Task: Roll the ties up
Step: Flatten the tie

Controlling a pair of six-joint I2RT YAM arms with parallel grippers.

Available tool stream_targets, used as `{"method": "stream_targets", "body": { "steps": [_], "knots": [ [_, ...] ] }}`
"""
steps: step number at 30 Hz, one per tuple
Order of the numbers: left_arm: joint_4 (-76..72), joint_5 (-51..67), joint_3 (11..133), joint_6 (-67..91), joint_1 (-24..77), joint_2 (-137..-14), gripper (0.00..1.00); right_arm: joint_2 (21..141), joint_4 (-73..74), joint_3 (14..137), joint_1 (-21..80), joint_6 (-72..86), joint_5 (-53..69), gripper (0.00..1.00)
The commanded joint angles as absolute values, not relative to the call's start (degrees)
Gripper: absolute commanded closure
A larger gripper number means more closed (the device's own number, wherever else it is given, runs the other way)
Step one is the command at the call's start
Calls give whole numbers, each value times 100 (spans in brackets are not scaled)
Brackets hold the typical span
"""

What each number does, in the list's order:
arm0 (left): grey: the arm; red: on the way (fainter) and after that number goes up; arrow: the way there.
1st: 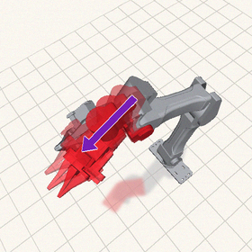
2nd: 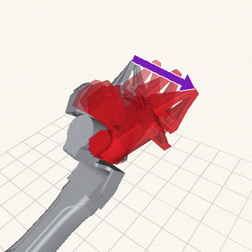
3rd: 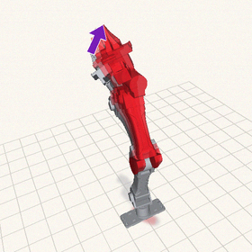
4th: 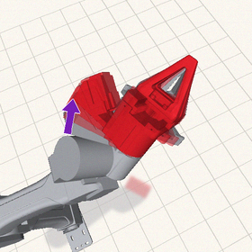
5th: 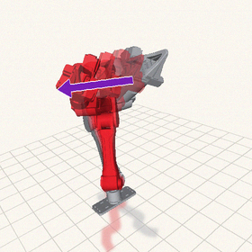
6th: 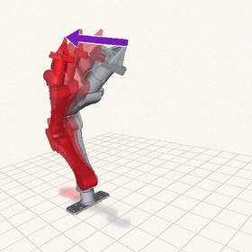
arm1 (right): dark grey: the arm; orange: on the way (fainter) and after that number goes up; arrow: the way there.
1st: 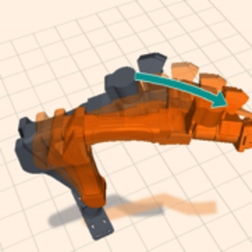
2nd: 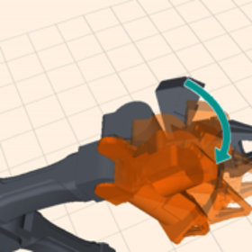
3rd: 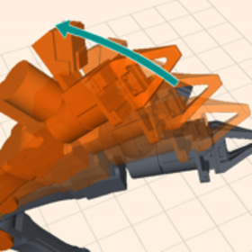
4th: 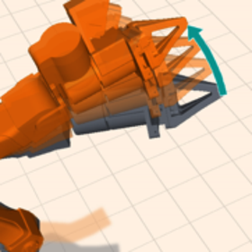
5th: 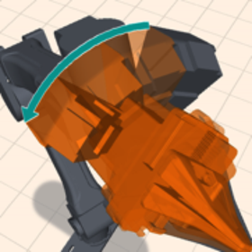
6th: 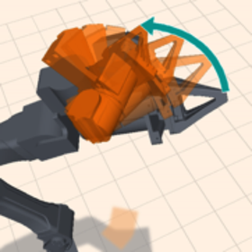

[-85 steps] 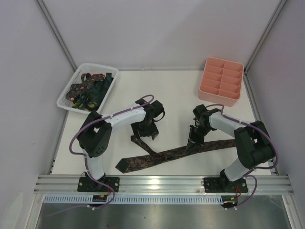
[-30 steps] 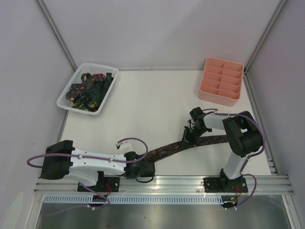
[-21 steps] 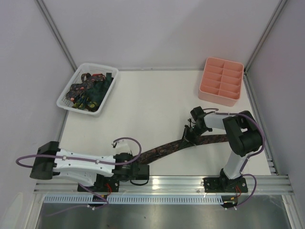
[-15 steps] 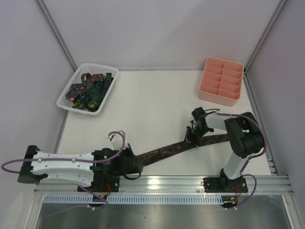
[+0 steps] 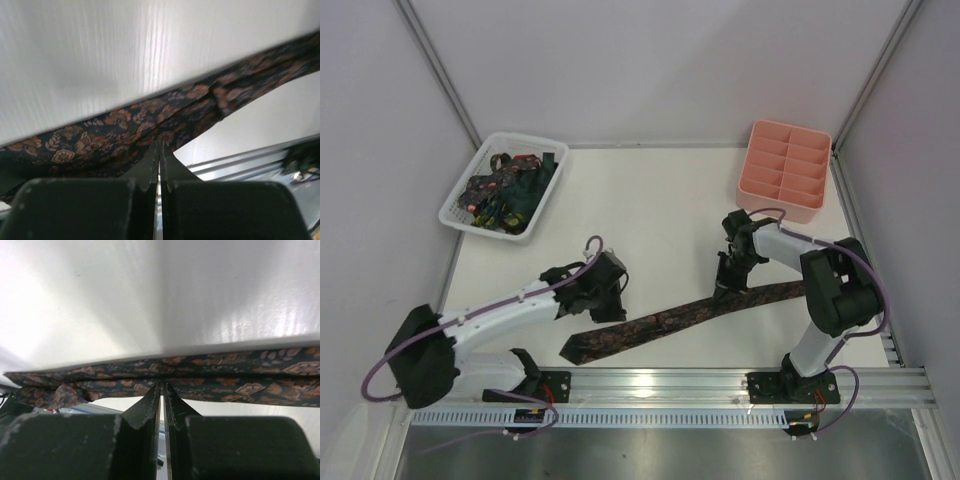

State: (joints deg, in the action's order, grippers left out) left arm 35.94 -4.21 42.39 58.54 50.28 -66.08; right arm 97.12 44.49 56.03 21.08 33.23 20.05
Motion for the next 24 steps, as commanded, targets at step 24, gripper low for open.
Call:
{"method": "stream_targets", "body": {
  "steps": [24],
  "knots": [
    [4245,-464,5738,4221,3842,-9975,99,10696,3578,5599,2259,3366,2170,89]
  ]
}}
